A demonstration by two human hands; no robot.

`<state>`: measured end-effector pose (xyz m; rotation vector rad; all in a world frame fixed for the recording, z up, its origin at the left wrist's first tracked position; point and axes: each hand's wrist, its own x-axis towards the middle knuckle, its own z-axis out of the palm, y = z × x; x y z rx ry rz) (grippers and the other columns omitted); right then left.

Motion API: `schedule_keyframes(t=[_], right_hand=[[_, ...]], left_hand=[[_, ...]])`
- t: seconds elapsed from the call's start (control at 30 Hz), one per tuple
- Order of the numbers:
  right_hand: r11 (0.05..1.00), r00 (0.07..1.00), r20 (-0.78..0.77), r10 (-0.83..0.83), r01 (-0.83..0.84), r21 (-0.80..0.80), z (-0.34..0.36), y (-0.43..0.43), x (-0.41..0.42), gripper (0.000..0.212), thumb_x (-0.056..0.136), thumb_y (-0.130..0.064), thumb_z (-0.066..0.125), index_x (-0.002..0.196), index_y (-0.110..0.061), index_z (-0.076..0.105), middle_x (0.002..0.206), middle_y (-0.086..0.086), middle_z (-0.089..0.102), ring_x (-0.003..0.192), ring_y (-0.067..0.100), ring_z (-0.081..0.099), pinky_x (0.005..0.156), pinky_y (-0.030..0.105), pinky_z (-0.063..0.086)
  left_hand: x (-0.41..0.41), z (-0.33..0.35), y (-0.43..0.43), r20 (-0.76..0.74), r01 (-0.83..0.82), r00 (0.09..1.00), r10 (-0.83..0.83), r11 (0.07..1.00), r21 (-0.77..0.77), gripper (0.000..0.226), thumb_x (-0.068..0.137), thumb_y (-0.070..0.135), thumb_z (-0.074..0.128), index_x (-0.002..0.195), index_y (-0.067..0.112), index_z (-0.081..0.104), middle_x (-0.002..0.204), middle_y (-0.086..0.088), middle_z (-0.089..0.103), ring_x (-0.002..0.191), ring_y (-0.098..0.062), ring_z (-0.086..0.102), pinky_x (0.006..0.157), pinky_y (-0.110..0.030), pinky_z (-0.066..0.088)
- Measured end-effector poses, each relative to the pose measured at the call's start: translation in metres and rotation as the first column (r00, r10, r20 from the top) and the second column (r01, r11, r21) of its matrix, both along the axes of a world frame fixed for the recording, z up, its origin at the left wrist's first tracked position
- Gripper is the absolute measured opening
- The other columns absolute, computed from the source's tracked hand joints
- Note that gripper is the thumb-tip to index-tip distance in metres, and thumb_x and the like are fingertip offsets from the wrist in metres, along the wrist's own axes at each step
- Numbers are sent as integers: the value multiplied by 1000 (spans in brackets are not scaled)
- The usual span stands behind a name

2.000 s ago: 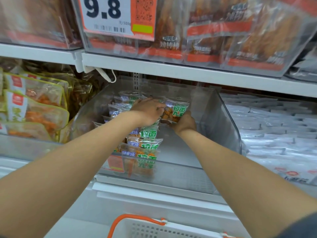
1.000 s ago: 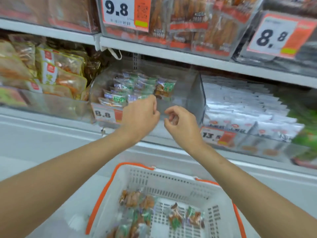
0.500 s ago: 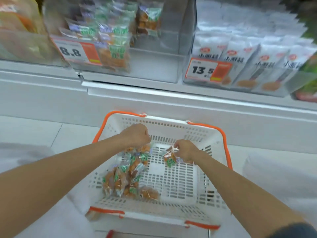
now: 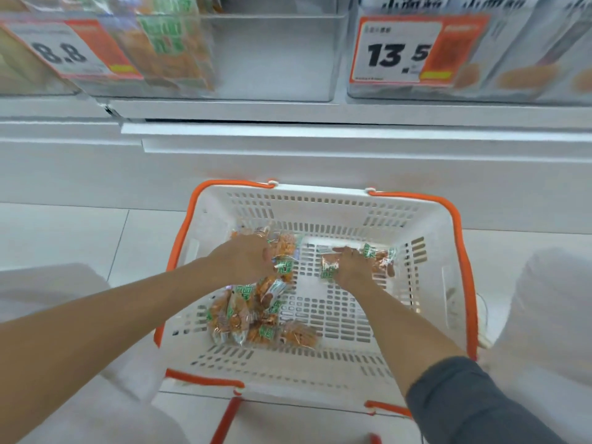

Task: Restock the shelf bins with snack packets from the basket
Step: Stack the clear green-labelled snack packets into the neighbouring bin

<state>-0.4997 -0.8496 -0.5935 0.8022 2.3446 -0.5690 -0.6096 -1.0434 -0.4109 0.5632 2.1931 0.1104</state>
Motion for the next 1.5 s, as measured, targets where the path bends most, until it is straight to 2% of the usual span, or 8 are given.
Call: schedule_keyframes(t=[0.33,0.5,0.73,0.97,1.13,1.2,1.37,1.5], right_hand=[[784,836,91,-541,541,-304,-2,-23,-2,66,94,-18,61,146,-4,23,101,16,64,75,24,58,54,30,43],[694,776,173,-606,623,-362,6,-30,-9,28,89,-22,69,86,-3,49,63,4,48,52,14,45,43,24,34],[972,993,-35,-113,104,-209,107,-15,-15,40,93,-33,58,63,-7,53,60,5,50,54,16,48,48,25,34],[952,948,-252,193,-243,-185,266,-6,-6,31,82,-31,65,73,-2,65,65,9,48,59,18,42,60,32,34],[937,841,-540,-34,-162,-310,292,-9,10,39,83,-39,74,92,-1,69,67,7,47,59,13,41,60,28,34],[920,789,-604,-113,-147,-364,292,-9,7,52,85,-39,72,82,12,60,64,15,35,59,16,33,58,28,29],[815,706,-577,-410,1,-579,298,-3,-8,47,81,-39,76,84,8,70,86,28,68,75,27,62,72,30,42],[736,681,-517,-518,46,-676,305,-3,-18,26,84,-31,73,94,-7,77,95,4,76,88,4,68,84,23,48]], left_hand=[[2,5,3,-37,51,998,-49,997,58,11,86,19,51,76,21,56,85,-2,50,75,-18,51,81,-39,56],[-1,5,2,-35,45,998,-43,998,42,16,87,20,51,74,17,60,85,-7,58,77,-22,59,84,-42,57],[1,38,18,-87,66,995,-53,987,147,22,92,13,49,92,1,67,111,-16,68,67,-23,63,54,-20,47],[12,82,28,-176,396,917,-358,872,289,89,81,27,77,152,20,24,154,-1,35,137,-22,39,111,-36,35],[13,100,30,-80,347,934,-348,830,437,20,81,36,77,87,25,61,80,11,58,73,-4,55,62,-15,37],[7,105,26,-23,277,952,-305,826,490,28,81,37,77,74,16,59,64,11,56,58,-2,52,54,-16,34],[-9,109,20,182,11,972,-148,803,596,30,82,25,77,81,6,54,80,-10,71,74,-16,69,73,-32,57],[-13,112,22,282,-107,954,-101,764,636,26,86,19,72,101,3,58,92,-16,71,71,-7,68,72,-21,57]])
